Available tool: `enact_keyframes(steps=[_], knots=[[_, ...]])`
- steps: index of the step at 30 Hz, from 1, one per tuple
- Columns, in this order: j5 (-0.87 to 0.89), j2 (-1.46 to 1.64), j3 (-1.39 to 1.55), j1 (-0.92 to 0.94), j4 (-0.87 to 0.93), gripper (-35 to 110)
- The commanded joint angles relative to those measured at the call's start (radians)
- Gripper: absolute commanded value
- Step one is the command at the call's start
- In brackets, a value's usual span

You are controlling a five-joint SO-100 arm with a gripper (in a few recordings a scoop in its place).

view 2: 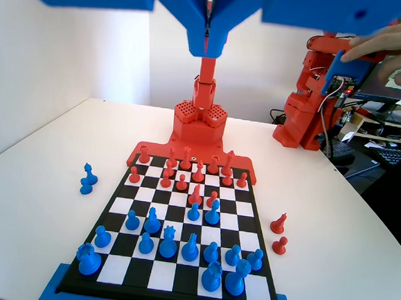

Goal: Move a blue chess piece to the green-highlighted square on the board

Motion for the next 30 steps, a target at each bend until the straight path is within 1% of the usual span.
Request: enact_keyframes(steps=[1, 21, 30], knots=[[-0.008, 0.023, 0.005, -0.017, -0.015, 1], [-0.002, 0.023, 0.003, 0.002, -0.015, 1], [0.052, -0.034, -0.083, -0.023, -0.052, 1]])
